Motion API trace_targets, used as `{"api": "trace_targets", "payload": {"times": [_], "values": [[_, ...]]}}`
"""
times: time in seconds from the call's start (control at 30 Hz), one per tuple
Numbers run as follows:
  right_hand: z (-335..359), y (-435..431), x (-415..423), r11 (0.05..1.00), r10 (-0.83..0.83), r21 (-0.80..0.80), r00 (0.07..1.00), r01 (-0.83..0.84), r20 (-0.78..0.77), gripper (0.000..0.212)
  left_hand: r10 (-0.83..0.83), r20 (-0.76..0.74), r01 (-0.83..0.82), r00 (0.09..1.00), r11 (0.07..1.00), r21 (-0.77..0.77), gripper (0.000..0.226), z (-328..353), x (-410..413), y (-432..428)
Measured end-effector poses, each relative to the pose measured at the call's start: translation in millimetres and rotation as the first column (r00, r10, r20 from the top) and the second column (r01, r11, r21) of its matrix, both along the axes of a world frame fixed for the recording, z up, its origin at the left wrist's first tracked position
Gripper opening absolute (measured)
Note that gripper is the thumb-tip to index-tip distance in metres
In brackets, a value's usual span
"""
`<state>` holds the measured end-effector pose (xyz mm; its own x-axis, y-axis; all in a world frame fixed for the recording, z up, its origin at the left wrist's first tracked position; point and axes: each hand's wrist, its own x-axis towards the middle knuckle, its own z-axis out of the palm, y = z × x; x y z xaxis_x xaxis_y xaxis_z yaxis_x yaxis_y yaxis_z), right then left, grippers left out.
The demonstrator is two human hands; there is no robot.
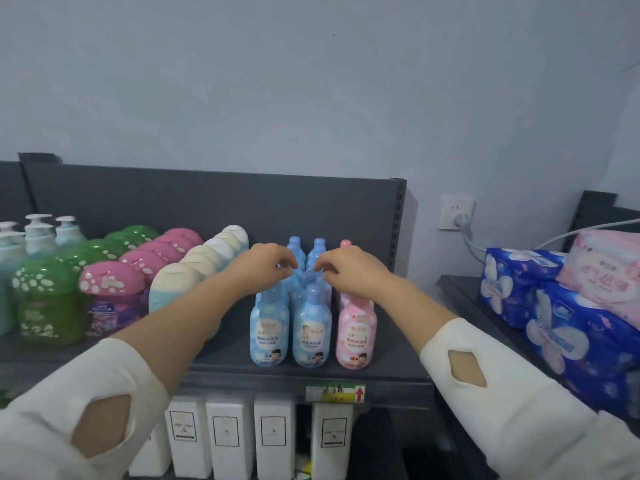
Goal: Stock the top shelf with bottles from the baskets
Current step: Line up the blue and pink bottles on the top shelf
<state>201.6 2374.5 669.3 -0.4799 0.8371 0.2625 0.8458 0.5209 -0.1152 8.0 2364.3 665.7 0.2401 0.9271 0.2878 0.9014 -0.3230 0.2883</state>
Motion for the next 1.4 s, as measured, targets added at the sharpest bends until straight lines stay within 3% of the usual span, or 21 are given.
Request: {"api": "trace_targets", "payload": {"times": [0.2,0.53,0.7,0.97,1.4], "values": [[8.4,9.5,-5.1,0.998,-0.056,-0.030,0.998,0.056,0.013,0.032,-0.018,-0.031,0.018,0.999,1.000,-0.011,0.025,3.5,-1.5,8.0],[13.8,30.8,-33.8,0.970,-0.047,-0.232,0.992,0.073,0.116,0.034,-0.098,-0.088,0.092,0.991,0.993,-0.075,0.026,0.1,-9.0,38.5],[18.3,29.5,-28.7,0.980,-0.039,-0.183,0.982,0.073,0.185,0.032,-0.141,-0.082,0.133,0.987,0.987,-0.090,0.025,-3.7,-8.4,49.8],[12.5,30.3,-13.3,0.967,-0.093,-0.229,0.992,0.110,0.084,0.037,-0.171,-0.071,0.166,0.983,0.984,-0.064,0.023,-6.1,-5.7,57.9],[13.8,33.1,-12.6,0.947,-0.105,-0.306,0.994,0.097,-0.010,0.028,-0.176,-0.067,0.173,0.982,0.983,-0.055,0.021,-10.0,-1.3,61.1]]}}
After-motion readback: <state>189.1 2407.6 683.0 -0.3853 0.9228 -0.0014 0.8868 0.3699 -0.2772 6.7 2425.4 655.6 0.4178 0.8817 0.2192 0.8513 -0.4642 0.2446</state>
